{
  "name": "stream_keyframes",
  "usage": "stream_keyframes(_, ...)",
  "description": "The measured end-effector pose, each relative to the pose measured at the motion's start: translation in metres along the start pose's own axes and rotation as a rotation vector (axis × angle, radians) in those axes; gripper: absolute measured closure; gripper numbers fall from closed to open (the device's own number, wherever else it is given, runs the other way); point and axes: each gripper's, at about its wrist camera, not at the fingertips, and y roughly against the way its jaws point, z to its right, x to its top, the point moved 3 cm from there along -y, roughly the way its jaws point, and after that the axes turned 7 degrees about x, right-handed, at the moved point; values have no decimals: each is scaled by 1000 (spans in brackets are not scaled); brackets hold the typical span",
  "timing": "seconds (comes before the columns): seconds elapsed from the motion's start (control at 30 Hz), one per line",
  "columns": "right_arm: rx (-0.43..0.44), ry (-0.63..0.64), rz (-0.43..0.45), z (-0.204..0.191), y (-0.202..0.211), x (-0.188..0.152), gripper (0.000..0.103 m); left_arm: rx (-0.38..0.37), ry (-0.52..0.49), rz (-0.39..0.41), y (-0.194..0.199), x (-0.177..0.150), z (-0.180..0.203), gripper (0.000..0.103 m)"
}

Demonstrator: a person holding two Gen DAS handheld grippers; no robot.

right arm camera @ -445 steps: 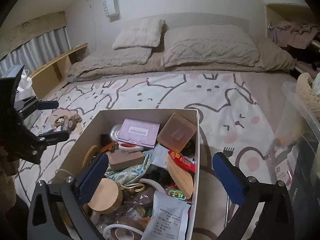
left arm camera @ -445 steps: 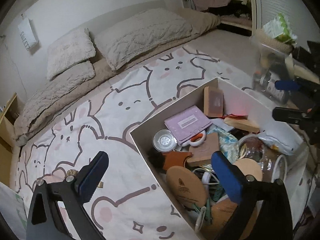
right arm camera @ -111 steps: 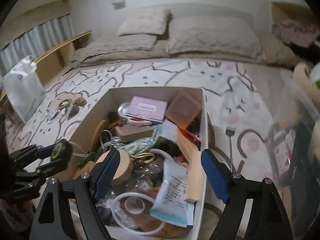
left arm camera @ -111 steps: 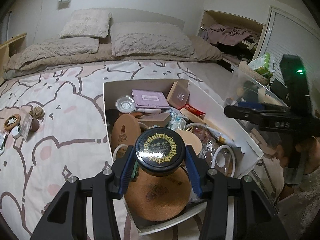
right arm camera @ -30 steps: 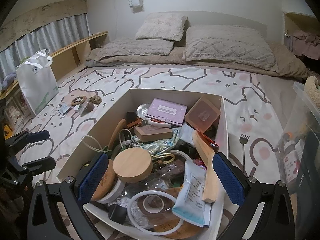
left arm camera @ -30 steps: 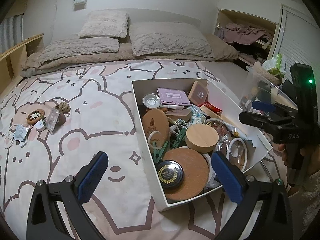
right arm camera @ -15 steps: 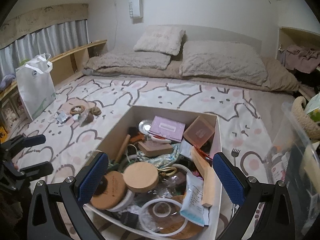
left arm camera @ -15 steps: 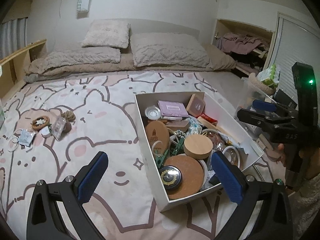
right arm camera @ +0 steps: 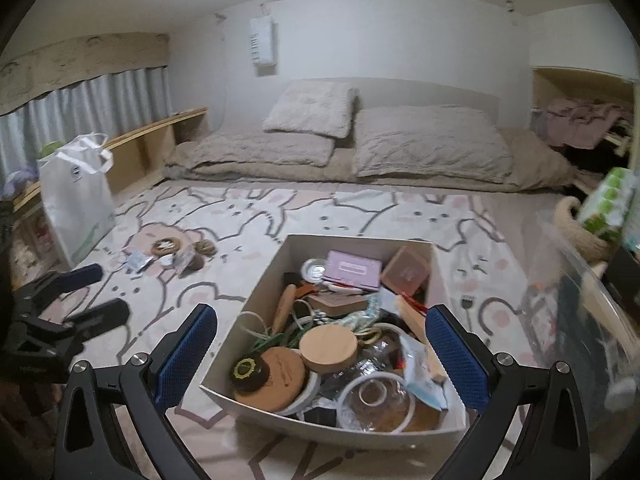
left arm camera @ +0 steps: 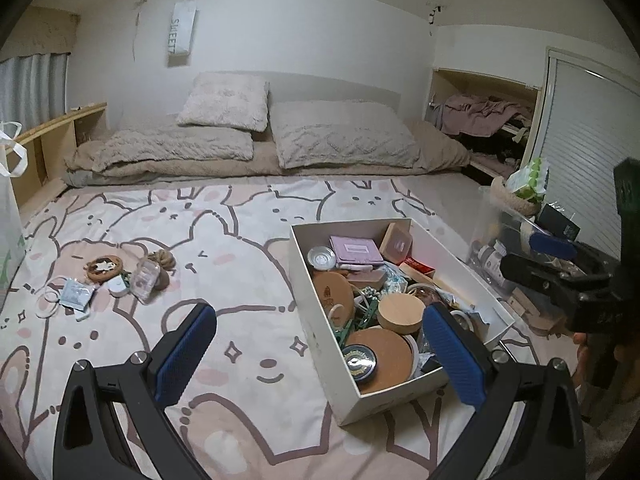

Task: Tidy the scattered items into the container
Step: 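Withdraw both tools back from the white box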

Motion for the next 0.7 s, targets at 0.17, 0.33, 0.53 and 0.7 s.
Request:
stream_keyframes(0.17,-28,-47,21,-5,12,-9,0,-1,3,16,11,-3,-10,0)
stream_keyframes(0.33,-58,-33,37,-19,25,-16,0,-5,-7,22,19,-7,-13,0)
stream_keyframes(0.53,-86,-31,63,-35,41,-22,0,-21,-14,29,28,-12,-15,0)
stream_keyframes(0.7,-93,-37,75,-44,48,-32,0,-31,-15,37,38,-16,-15,0)
